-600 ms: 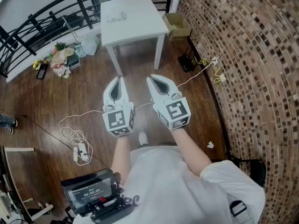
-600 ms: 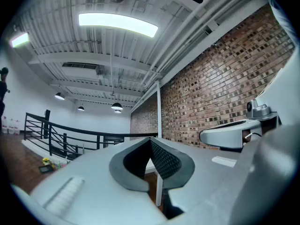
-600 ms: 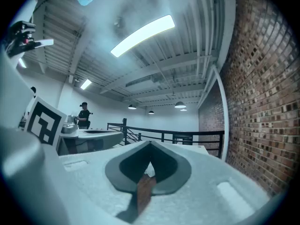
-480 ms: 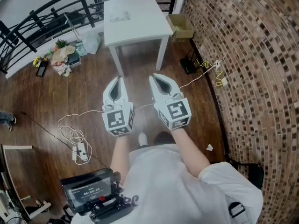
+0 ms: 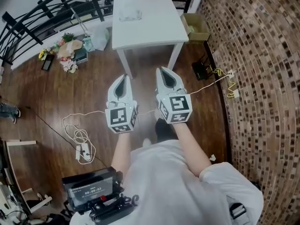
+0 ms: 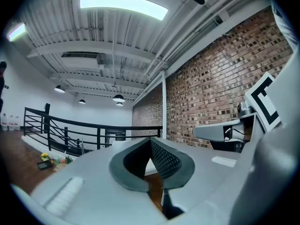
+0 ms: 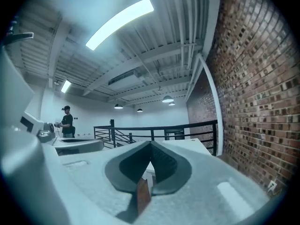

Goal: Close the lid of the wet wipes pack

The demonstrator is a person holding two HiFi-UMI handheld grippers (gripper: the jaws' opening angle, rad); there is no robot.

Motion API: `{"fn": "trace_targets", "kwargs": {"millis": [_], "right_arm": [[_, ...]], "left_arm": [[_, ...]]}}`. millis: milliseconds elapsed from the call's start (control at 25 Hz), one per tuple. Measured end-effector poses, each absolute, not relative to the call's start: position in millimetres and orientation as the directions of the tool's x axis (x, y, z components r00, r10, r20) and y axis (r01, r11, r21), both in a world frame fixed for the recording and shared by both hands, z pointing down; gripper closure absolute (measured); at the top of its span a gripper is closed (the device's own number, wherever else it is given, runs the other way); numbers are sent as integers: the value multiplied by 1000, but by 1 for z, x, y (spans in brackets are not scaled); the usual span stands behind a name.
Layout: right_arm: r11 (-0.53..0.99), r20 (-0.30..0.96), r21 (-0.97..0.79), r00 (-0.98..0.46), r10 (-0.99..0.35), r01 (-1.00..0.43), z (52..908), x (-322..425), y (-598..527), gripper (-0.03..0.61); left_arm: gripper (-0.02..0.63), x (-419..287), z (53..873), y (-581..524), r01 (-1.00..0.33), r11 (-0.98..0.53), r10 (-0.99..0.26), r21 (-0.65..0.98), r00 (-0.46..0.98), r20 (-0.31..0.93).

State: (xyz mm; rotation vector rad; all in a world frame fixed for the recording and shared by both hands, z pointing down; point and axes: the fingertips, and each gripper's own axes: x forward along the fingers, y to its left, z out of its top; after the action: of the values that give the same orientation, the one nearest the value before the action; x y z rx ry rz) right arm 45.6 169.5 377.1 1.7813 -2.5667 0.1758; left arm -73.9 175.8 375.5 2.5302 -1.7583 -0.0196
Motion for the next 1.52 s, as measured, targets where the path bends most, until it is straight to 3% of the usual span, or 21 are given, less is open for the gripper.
{"fn": "trace_targets", "kwargs": {"millis": [320, 640, 880, 1040, 1520], "right_arm": [[379, -11, -94, -379, -925, -921, 350, 94, 26, 591], [435, 27, -145, -443, -896, -888, 376, 110, -78, 591], [515, 71, -97, -522, -850, -852, 399, 81, -151, 591], [592, 26, 16, -591, -806, -806, 408, 47, -209, 591], [555, 147, 0, -549, -823, -832, 425, -27, -369, 591]], "left_arm": [[600, -33, 352, 26, -956, -291, -957, -42, 290, 23], [600, -22, 368, -59, -971, -240, -968, -14, 238, 74], [600, -65, 381, -129, -983, -183, -980, -13, 182, 82], [600, -95, 391, -193, -983, -183, -981, -14, 182, 73], [600, -148, 412, -367, -946, -322, -941, 33, 324, 100]]}}
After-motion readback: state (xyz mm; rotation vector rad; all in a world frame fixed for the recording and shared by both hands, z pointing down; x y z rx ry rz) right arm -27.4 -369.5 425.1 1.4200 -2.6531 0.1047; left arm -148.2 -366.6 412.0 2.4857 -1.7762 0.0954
